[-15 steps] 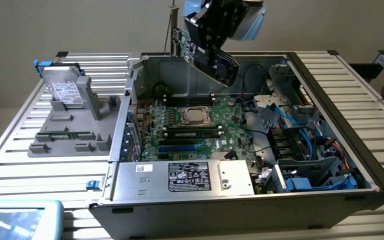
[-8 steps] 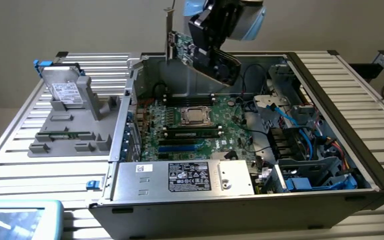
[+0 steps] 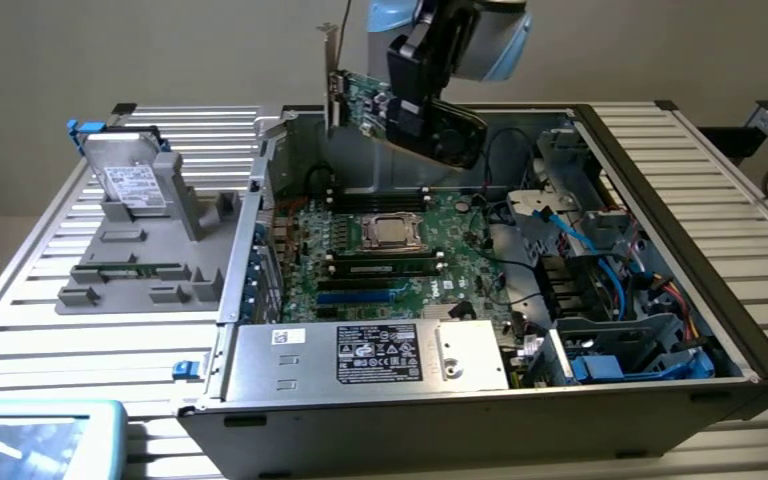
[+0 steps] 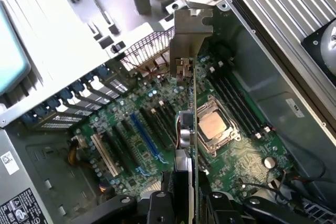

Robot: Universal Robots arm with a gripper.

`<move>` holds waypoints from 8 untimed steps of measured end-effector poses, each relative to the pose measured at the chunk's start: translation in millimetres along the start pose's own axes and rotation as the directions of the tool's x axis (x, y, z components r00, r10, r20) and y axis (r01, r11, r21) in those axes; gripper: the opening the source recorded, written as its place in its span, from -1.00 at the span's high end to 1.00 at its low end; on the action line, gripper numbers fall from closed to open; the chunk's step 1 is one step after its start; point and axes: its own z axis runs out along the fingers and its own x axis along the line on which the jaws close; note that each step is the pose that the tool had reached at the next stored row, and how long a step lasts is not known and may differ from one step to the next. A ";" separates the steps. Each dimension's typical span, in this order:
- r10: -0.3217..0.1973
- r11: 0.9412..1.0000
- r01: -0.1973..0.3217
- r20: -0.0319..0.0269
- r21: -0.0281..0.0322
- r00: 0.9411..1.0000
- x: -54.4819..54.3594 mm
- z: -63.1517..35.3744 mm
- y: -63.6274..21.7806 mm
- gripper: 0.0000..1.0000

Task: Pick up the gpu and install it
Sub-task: 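Insert the gpu into the slot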

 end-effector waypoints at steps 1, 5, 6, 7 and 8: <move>-0.017 1.000 0.017 -0.001 0.003 1.000 0.0 0.0 0.0 0.44; -0.085 0.996 0.085 -0.006 0.013 0.996 0.0 0.3 -0.1 0.44; -0.102 0.995 0.102 -0.008 0.016 0.995 0.0 0.3 -0.1 0.44; -0.118 0.993 0.118 -0.010 0.018 0.993 0.0 0.4 -0.1 0.44; -0.134 0.991 0.134 -0.012 0.021 0.991 0.0 0.4 -0.1 0.44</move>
